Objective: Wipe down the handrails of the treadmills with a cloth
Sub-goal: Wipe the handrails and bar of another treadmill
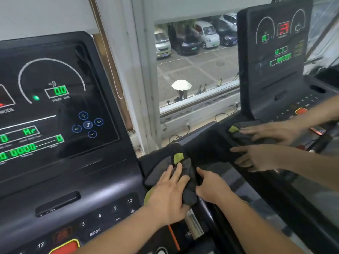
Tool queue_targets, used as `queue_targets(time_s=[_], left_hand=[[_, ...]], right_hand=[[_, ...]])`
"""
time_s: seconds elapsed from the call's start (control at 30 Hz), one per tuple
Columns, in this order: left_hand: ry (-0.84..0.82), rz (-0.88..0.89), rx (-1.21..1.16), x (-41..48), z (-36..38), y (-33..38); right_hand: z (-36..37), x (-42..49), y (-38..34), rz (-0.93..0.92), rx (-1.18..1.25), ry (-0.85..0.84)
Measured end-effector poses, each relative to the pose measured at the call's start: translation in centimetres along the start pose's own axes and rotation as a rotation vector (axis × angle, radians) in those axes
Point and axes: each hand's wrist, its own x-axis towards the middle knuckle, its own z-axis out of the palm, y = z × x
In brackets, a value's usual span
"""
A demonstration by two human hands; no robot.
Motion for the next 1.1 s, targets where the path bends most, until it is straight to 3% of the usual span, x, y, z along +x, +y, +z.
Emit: queue_targets(time_s=[0.13, 0.33, 0.47, 0.6, 0.7, 0.83, 1.03, 1.1], left_hand=[[0.015, 0.017, 0.028, 2.3, 0.9, -3.0], [-0.044, -0.362, -0.105, 7.5, -0.8, -7.1], [0.037, -0.259, -0.010, 2.3, 1.3, -2.2], [-0.063, -0.110, -0.035, -3.4, 1.8, 1.3], [-0.031, -0.089, -0.037, -4.2, 1.7, 0.9], [0.078, -0.150, -0.144, -2.1, 0.9, -0.7], [-0.128, -0.243, -0.056, 1.3, 0.0, 1.7], [-0.115, -0.276, -0.105, 2.3, -0.4, 1.8]], right_hand=[[0.1, 0.1, 0.1, -0.001, 0.003, 0.009], [0.2, 0.4, 0.2, 0.026, 0.014, 0.011], [0.0, 0.6, 0.3, 0.026, 0.009, -0.013], [-0.1, 0.5, 0.0, 0.025, 0.009, -0.009], [0.2, 0.6, 0.1, 0.020, 0.013, -0.007], [0.0, -0.1, 0.1, -0.001, -0.012, -0.009], [-0.2, -0.1, 0.0, -0.011, -0.054, -0.025], [-0.4, -0.2, -0.3, -0.002, -0.053, -0.036]])
